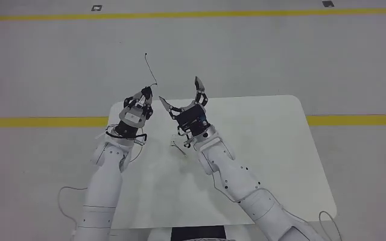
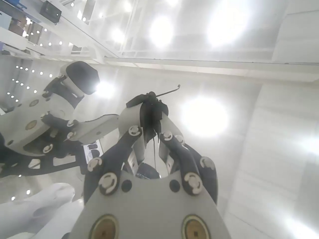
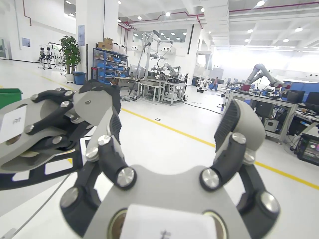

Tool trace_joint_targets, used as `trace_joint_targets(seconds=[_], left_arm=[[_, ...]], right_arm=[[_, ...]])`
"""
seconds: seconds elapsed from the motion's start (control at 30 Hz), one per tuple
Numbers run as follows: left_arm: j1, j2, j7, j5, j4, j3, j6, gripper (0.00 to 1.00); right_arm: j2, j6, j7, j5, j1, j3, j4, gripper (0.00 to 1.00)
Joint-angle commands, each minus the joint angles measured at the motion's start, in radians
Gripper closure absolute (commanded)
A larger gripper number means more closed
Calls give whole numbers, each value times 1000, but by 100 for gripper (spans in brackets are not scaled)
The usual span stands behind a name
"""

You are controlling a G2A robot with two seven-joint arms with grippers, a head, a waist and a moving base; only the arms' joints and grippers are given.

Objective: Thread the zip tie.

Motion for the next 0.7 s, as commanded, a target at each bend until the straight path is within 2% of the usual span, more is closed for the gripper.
trace_joint_targets(seconds=[0.0,0.13,0.33,0.37,0.4,0.47,0.67], left_arm=[[0,0,0,0,0,0,1,100],[0,0,0,0,0,0,1,100],[0,0,0,0,0,0,1,100],[0,0,0,0,0,0,1,100],[0,0,0,0,0,0,1,100],[0,0,0,0,0,0,1,100],[0,0,0,0,0,0,1,100]], right_arm=[[0,0,0,0,0,0,0,0],[3,-5,11,0,4,-11,-6,0],[-2,29,10,0,24,-41,17,0],[-4,31,9,0,26,-44,18,37],[-7,33,7,0,28,-47,21,52],[-11,37,5,1,31,-51,27,61],[-24,52,-5,1,40,-56,48,77]])
